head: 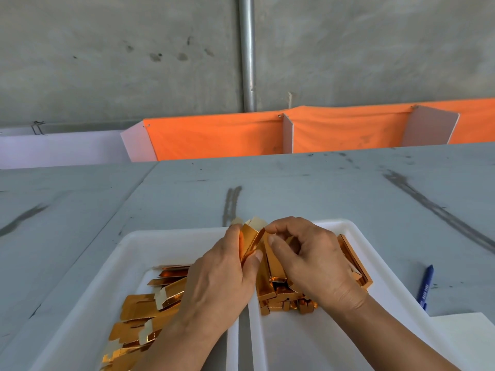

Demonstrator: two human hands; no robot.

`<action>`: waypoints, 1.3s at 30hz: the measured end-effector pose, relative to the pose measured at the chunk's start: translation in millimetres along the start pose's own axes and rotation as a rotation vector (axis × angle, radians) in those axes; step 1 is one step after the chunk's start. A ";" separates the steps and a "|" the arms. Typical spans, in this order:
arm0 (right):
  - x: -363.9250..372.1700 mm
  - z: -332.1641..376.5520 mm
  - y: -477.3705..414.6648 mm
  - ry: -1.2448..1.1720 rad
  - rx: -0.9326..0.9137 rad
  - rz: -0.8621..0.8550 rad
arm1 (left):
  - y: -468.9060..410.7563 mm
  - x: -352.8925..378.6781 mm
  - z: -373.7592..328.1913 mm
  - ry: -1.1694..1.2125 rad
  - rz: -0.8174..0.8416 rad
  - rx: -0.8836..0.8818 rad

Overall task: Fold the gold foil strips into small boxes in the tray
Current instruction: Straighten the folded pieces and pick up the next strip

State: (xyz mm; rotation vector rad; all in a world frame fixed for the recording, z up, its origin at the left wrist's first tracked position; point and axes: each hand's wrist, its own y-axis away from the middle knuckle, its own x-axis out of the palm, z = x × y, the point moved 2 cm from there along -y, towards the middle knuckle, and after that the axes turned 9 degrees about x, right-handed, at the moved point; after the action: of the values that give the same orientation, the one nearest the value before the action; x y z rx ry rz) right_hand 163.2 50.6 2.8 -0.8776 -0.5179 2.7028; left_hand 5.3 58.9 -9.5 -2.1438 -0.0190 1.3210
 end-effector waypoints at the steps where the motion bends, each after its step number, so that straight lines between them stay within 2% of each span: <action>1: 0.0 0.4 0.1 0.015 -0.010 0.003 | 0.5 0.2 -0.5 -0.005 -0.013 0.006; 4: 0.6 1.1 0.1 0.016 -0.004 0.037 | 1.2 1.3 -3.4 -0.048 -0.012 0.051; 11: 4.4 0.5 -0.4 -0.261 0.166 0.308 | 2.6 2.8 -7.9 -0.121 -0.020 0.121; 14: 3.1 -1.3 -1.7 -0.236 0.178 0.336 | 3.3 5.0 -10.4 -0.126 -0.007 0.150; 17: -0.4 -0.7 -2.8 -0.222 0.176 0.309 | 2.9 5.1 -11.5 -0.048 0.004 0.147; 23: -8.8 -6.6 -6.8 -0.223 0.229 0.088 | 2.6 3.3 -10.1 -0.012 0.024 0.132; 29: -7.0 -4.7 -6.9 -0.385 0.272 0.195 | 3.8 4.4 -9.2 0.020 0.048 0.152; 39: -5.7 -3.6 -5.7 -0.249 0.166 0.154 | 4.1 5.9 -8.9 -0.003 0.047 0.142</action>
State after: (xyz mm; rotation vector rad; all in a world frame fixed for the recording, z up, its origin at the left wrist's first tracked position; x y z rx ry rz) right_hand 170.6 54.8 5.3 -0.5625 -0.2762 2.9638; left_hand 14.3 53.0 -13.6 -2.0335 0.1210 1.3113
